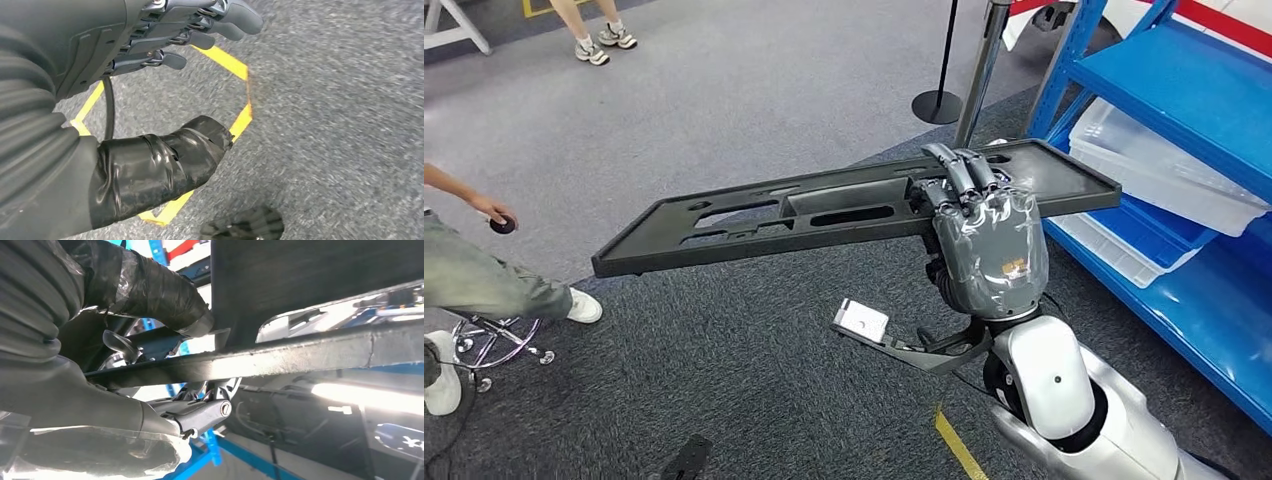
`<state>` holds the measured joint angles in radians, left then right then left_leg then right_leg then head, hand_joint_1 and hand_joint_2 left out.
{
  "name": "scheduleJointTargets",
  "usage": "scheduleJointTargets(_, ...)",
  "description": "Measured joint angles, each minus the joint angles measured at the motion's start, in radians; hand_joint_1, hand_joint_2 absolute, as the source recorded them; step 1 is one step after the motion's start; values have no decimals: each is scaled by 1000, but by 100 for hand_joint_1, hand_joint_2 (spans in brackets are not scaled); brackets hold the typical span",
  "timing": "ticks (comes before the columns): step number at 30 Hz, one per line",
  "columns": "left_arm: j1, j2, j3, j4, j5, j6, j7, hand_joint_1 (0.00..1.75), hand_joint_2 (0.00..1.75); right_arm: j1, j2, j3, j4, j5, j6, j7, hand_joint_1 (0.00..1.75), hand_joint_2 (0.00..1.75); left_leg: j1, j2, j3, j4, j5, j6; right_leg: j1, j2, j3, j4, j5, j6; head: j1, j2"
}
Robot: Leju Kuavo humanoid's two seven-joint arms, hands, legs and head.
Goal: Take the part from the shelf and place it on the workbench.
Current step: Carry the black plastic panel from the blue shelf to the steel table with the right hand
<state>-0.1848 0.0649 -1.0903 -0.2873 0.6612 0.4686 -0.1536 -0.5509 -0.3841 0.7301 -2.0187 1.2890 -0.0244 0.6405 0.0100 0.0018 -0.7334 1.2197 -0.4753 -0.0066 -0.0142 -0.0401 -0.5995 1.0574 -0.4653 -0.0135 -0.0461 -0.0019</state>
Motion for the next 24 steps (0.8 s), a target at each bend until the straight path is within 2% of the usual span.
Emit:
scheduleJointTargets(2,-2,1,0,0,-2,-1,-1,0,175,-1,0,-5,-4,0,0,0,175,175,-14,36,67,-129,41,19,6,-20,4,-2,-3,3,1,0)
scheduleJointTargets(3,-4,1,0,0,-2,-1,-2,0,175,-1,0,-8,-6,0,0,0,175,175,-20,49,85,-164,47,26,8,-29,6,-3,-4,6,1,0)
scheduleJointTargets(4,-5,1,0,-1,-3,-2,-2,0,175,-2,0,-10,-6,0,0,0,175,175,-25,54,91,-179,45,31,10,-39,8,-6,-5,10,1,0)
scheduleJointTargets(6,-2,0,0,-1,-3,-2,-3,0,175,-3,0,-11,-7,0,0,0,175,175,-22,34,96,-189,49,39,11,-51,15,-11,-8,19,1,0)
scheduleJointTargets(8,3,-1,0,-1,-2,-2,-3,0,175,-5,-1,-13,-9,0,0,0,175,175,-15,17,108,-205,55,48,9,-23,11,14,-30,29,3,0)
scheduleJointTargets(10,4,-2,0,-1,-1,-2,-3,0,175,-6,-2,-16,-10,0,1,0,175,175,-11,0,114,-211,58,55,5,19,-36,116,-85,34,6,0)
scheduleJointTargets(11,3,-2,0,-1,-1,-2,-4,0,175,-4,-2,-17,-10,0,1,0,175,175,-11,-9,114,-211,58,58,5,28,-69,182,-112,36,7,0)
scheduleJointTargets(12,4,-2,0,-1,0,-2,-4,0,175,-2,-2,-18,-10,0,2,0,175,175,-11,-20,114,-210,58,59,4,32,-97,234,-127,38,8,0)
scheduleJointTargets(13,5,-2,0,-1,0,-2,-6,0,175,0,-2,-18,-9,0,3,-1,175,175,-10,-31,114,-208,57,59,3,34,-111,254,-121,40,8,0)
scheduleJointTargets(14,7,-3,0,-1,1,-2,-7,0,175,1,-2,-18,-9,0,3,-1,175,175,-10,-44,114,-205,56,58,2,35,-108,237,-97,41,8,0)
scheduleJointTargets(15,9,-4,0,-1,1,-1,-9,0,175,1,-2,-18,-9,0,3,-1,175,175,-9,-57,114,-201,54,56,0,42,-86,183,-57,41,8,0)
scheduleJointTargets(16,10,-5,0,-1,2,-1,-11,0,175,0,-3,-18,-9,0,3,-1,175,175,-8,-69,112,-196,51,53,-3,61,-58,118,-23,39,8,0)
scheduleJointTargets(17,10,-7,0,-1,2,-1,-12,0,175,0,-3,-18,-8,0,3,-1,175,175,-9,-80,108,-188,48,49,-5,82,-31,56,0,36,8,0)
scheduleJointTargets(18,10,-8,0,-1,3,0,-14,0,175,0,-3,-18,-8,0,3,-1,175,175,-8,-90,103,-183,47,44,-6,99,-13,16,11,34,8,0)
scheduleJointTargets(19,12,-8,0,-1,4,1,-15,0,175,0,-4,-18,-8,0,3,-1,175,175,-6,-99,97,-181,47,39,-5,109,-6,-1,9,31,7,0)
scheduleJointTargets(21,17,-7,0,-1,4,2,-17,0,175,-1,-4,-18,-7,0,2,-2,175,175,-4,-116,90,-183,51,27,-4,95,-3,-8,10,26,8,0)
scheduleJointTargets(22,21,-6,0,-1,5,2,-18,0,175,-1,-4,-18,-7,0,2,-1,175,175,-4,-110,88,-181,50,22,-6,86,0,-13,12,21,7,0)
scheduleJointTargets(24,25,-4,0,-1,5,3,-19,0,175,-3,-5,-18,-7,0,2,-1,175,175,-7,-67,66,-135,23,10,-12,65,8,-23,15,13,-1,0)
